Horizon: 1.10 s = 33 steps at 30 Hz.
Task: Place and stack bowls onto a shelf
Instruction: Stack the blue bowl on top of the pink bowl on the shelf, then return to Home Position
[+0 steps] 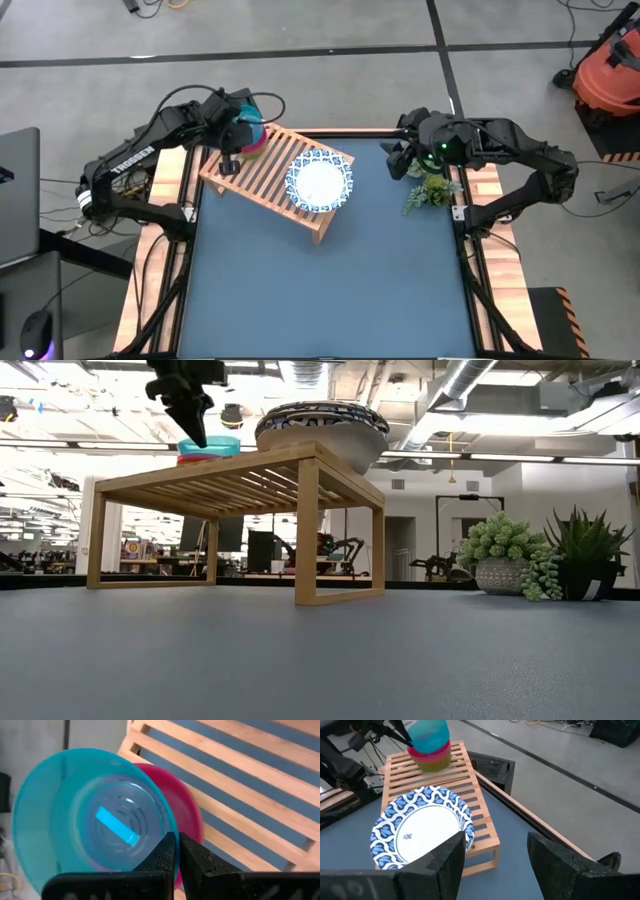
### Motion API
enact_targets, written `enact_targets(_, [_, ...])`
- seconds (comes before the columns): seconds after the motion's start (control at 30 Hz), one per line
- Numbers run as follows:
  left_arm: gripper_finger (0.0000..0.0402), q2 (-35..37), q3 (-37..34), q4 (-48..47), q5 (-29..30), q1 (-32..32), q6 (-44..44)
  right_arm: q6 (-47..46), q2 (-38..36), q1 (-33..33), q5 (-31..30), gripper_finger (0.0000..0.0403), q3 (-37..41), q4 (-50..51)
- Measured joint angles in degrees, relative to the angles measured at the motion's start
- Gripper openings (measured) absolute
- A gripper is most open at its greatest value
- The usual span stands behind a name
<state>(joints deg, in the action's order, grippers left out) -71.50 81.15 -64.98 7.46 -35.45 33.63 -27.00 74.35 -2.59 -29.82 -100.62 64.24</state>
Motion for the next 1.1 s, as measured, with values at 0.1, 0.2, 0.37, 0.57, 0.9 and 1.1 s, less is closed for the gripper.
enact_targets(0.1, [0.0000,0.1,0.0,-0.4,-1.6,-0.4,0.0,0.0,0.0,0.0,0.0,0.0237,0.0,0.1])
enact_targets(0.2, [0.0000,0.1,0.0,-0.4,-1.2,-0.4,-0.1,0.0,0.0,0.0,0.0,0.0237,0.0,0.1])
enact_targets(0.37, [0.0003,0.1,0.0,-0.3,-2.3,-0.4,0.2,0.3,0.0,0.0,0.0,0.0237,0.0,0.1])
enact_targets(0.57, [0.0037,0.1,0.0,-0.3,-3.5,-0.3,-0.3,0.4,0.0,0.0,0.0,0.0237,0.0,0.1])
enact_targets(0.9, [0.0121,0.5,0.0,-0.2,-2.7,-0.3,-0.8,0.4,0.0,0.0,0.0,0.0237,0.0,0.1])
enact_targets(1.1, [0.0137,0.8,4.2,-0.3,-2.7,0.1,-7.5,3.1,-0.5,1.3,0.0,0.0237,0.0,-1.8])
